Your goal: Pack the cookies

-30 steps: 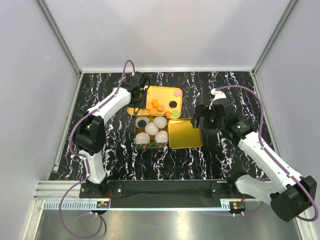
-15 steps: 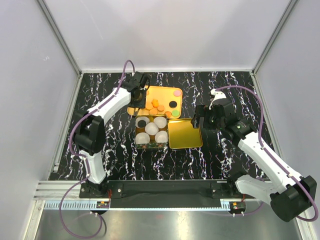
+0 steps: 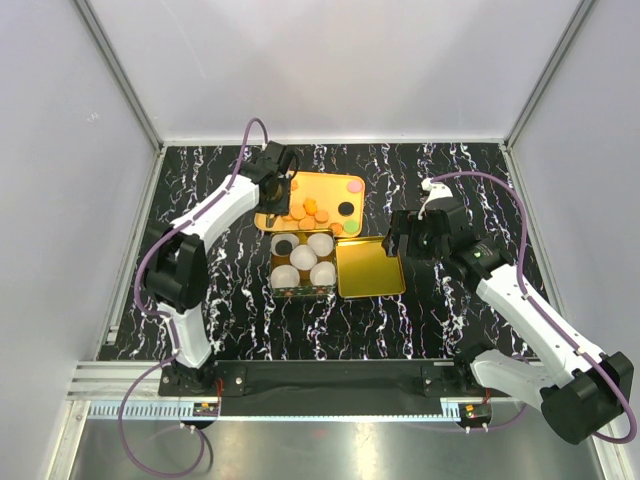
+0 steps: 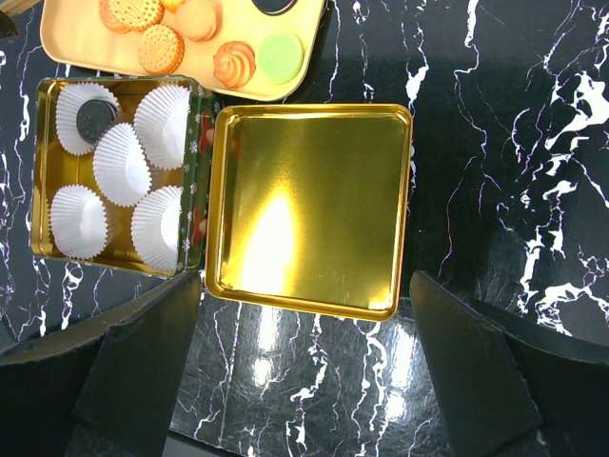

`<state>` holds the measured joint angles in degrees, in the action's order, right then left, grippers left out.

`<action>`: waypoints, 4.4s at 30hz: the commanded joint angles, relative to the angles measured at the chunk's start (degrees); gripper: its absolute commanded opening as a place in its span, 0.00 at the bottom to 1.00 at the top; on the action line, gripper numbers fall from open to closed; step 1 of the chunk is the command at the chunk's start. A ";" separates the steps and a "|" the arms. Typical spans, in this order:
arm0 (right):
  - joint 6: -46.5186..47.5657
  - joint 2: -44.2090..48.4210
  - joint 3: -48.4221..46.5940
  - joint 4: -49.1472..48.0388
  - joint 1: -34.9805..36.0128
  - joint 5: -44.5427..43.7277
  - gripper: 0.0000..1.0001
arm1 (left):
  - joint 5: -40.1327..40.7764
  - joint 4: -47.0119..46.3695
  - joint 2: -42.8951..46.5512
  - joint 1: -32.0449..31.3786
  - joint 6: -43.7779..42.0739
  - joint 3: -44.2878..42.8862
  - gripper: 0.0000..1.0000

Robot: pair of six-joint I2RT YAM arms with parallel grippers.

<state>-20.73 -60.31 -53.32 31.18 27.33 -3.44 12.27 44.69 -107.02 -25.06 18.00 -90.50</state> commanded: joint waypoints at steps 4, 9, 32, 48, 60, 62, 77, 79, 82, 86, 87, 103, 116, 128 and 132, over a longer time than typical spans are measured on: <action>0.43 0.64 -0.03 -1.65 -0.17 -0.07 1.00 | 1.09 -0.92 3.58 0.27 -0.68 -2.05 0.40; 0.52 0.46 -0.03 -1.65 -0.17 -0.16 1.00 | 1.35 -1.09 3.58 0.27 -0.60 -2.58 0.40; 0.60 -0.15 -0.47 -1.73 -0.17 0.10 1.00 | 2.14 -0.57 5.51 0.27 -0.95 -3.02 0.40; 0.60 -0.24 -0.29 -1.82 -0.17 -0.07 1.00 | -0.49 -0.39 8.85 0.27 -0.68 -0.38 0.40; 0.52 0.02 -0.29 -1.65 -0.17 -0.34 1.00 | -2.34 -0.21 12.01 -1.22 -0.68 3.04 0.40; 0.52 0.02 -0.29 -1.56 -0.17 -0.34 1.00 | -2.43 -0.21 13.32 -1.57 -0.68 3.66 0.40; 0.52 -0.24 -0.29 -1.38 -0.26 -1.13 1.00 | -5.15 0.31 21.41 -7.11 1.42 9.11 0.40; 0.52 -0.42 -0.29 -1.47 -0.17 -1.13 1.00 | -5.50 0.31 22.73 -8.42 2.04 9.90 0.40; 0.69 -0.59 -0.38 -1.56 -0.17 -1.21 1.00 | -5.51 0.49 23.96 -10.35 3.00 11.48 0.40; 0.60 -0.77 -0.38 -1.56 -0.17 -1.30 1.00 | -5.77 0.05 25.98 -12.38 4.41 13.94 0.40; 0.69 -0.60 -0.38 -1.56 -0.17 -1.22 1.00 | -5.77 0.05 26.25 -12.82 4.85 14.21 0.40; 0.52 -0.77 -0.20 -1.74 -0.17 -1.22 1.00 | -6.12 0.31 29.15 -17.13 6.08 18.95 0.40; 0.43 -0.68 0.06 -1.56 -0.26 -1.22 1.00 | -6.56 -0.39 29.33 -18.36 6.79 20.54 0.40; 0.34 -0.33 0.06 -1.47 -0.17 -1.21 1.00 | -6.82 -1.71 28.54 -18.97 7.40 21.33 0.42; 0.34 -0.42 -0.03 -1.47 -0.26 -1.13 1.00 | -6.65 -2.06 27.92 -19.06 7.58 20.89 0.43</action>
<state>-20.73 -61.06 -53.21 31.16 27.33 -3.62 6.20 46.15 -79.85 -43.70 25.08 -68.75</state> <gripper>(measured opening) 0.994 0.428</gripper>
